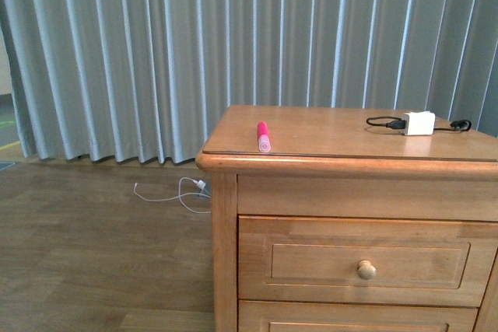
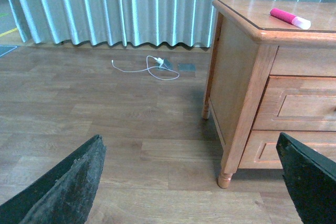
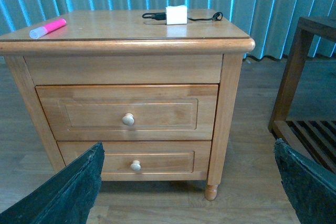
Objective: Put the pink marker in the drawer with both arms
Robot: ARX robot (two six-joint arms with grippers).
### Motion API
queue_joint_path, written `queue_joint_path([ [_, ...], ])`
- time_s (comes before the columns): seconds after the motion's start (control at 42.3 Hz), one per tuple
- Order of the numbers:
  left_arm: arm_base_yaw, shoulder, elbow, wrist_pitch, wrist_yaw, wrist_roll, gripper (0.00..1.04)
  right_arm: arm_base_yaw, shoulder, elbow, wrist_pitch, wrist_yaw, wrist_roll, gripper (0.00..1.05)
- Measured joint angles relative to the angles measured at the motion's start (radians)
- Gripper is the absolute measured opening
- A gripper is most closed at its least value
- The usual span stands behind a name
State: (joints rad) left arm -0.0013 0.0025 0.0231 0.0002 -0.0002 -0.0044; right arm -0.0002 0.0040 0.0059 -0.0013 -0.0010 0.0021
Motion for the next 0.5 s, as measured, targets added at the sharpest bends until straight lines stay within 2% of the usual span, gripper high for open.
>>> queue_joint_path([
  [0.496, 0.000, 0.000, 0.000, 0.000, 0.000, 0.000, 0.99, 0.000, 0.000, 0.000, 0.000, 0.000, 0.000, 0.96],
])
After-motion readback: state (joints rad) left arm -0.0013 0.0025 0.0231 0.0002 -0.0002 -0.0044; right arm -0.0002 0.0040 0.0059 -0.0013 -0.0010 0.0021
